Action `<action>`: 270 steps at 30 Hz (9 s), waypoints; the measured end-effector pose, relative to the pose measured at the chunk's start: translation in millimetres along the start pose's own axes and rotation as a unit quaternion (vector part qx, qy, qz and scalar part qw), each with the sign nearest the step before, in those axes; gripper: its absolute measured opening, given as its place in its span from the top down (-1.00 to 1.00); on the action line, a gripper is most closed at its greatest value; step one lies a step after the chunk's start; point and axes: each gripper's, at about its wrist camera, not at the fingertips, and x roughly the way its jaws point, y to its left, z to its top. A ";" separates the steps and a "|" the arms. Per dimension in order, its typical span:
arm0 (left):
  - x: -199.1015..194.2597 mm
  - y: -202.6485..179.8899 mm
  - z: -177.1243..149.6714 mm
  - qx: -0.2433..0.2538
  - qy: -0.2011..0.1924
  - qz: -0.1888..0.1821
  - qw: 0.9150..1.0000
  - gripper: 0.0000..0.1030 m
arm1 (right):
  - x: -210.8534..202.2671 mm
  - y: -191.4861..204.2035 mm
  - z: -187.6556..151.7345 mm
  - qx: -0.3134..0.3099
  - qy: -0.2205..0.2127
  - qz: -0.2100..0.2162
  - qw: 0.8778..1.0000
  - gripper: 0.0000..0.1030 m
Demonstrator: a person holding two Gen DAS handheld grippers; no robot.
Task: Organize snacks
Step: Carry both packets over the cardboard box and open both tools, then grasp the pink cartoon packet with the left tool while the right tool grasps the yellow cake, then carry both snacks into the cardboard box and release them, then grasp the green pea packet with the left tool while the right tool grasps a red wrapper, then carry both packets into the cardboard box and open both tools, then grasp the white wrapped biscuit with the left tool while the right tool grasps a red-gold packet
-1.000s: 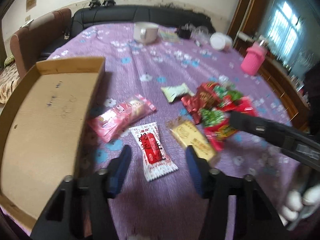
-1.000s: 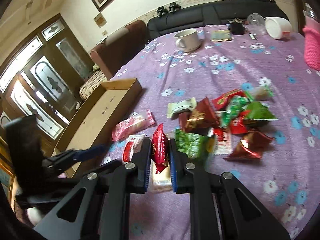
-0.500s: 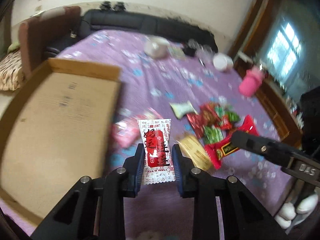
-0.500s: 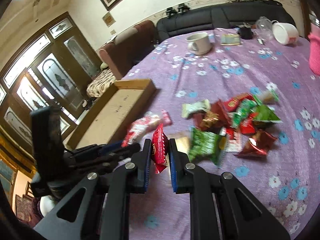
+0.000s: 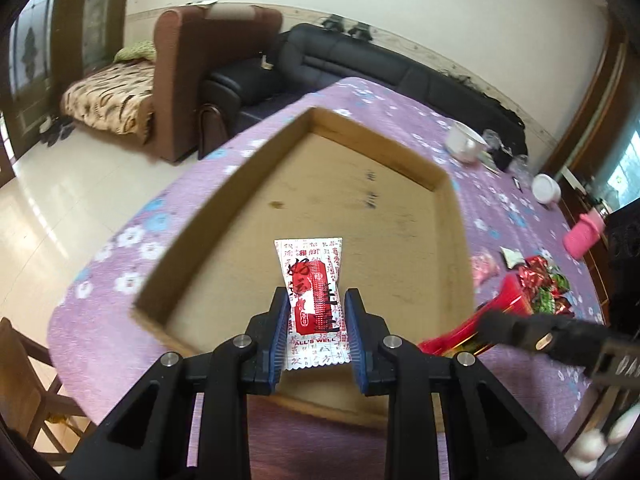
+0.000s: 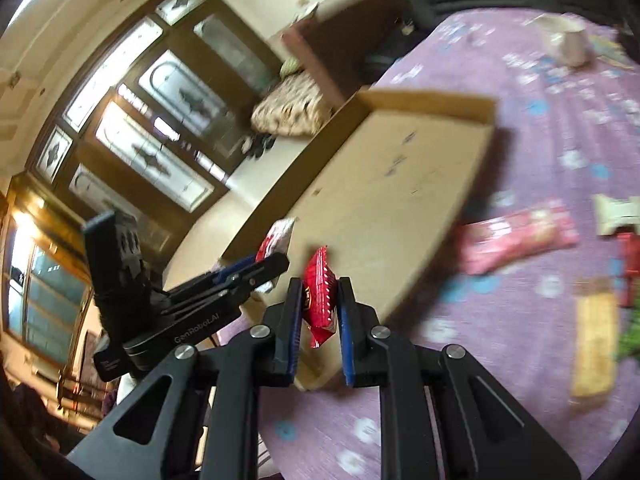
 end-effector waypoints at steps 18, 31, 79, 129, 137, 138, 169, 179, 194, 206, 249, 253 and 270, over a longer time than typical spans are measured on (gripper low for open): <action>-8.9 -41.9 12.4 0.033 -0.029 -0.084 0.995 -0.08 | -108.4 -82.8 -41.0 0.074 -0.092 -0.090 0.989 0.07; 62.5 -196.3 23.3 0.286 0.048 -0.113 0.950 -0.08 | -85.9 -110.9 -52.4 0.060 -0.080 -0.232 0.968 0.06; 59.0 -27.2 50.3 0.070 0.058 -0.044 0.995 0.53 | -24.3 -7.7 5.0 0.003 -0.039 -0.080 0.996 0.32; 15.1 -163.1 -18.0 0.127 0.066 -0.220 0.965 -0.40 | -174.8 -178.5 -64.9 0.190 -0.177 -0.039 0.965 0.08; 42.4 -198.2 -37.8 0.153 0.103 -0.232 0.955 -0.40 | -215.6 -202.2 -92.6 0.205 -0.193 -0.181 0.942 0.07; 46.3 -203.3 -40.0 0.157 0.106 -0.230 0.955 -0.40 | -213.1 -203.9 -93.3 0.206 -0.188 -0.186 0.942 0.07; 86.1 -253.8 -49.1 0.215 0.105 -0.212 0.948 0.20 | -188.3 -182.2 -97.9 0.157 -0.174 -0.233 0.944 0.12; 59.9 -207.7 -34.0 0.158 0.075 -0.229 0.958 0.61 | -174.9 -138.7 -87.2 0.114 -0.162 -0.210 0.957 0.12; 90.7 -266.0 -68.8 0.277 0.119 -0.189 0.934 -0.24 | -184.8 -135.1 -93.6 0.131 -0.172 -0.214 0.953 0.12; 55.9 -185.6 -29.2 0.142 0.085 -0.226 0.960 0.26 | -169.8 -110.7 -79.2 0.098 -0.154 -0.197 0.963 0.12; 17.9 -94.5 23.9 0.004 -0.005 -0.302 0.953 -0.43 | -152.1 -141.6 -2.7 0.124 -0.172 -0.250 0.945 -0.15; 31.6 -118.1 8.4 0.023 0.037 -0.311 0.950 -0.43 | -156.9 -158.9 -16.9 0.143 -0.158 -0.250 0.944 -0.15; 38.4 -121.2 -7.7 0.021 0.068 -0.256 0.964 -0.44 | -109.0 -137.3 -35.4 0.031 -0.046 -0.162 0.985 0.39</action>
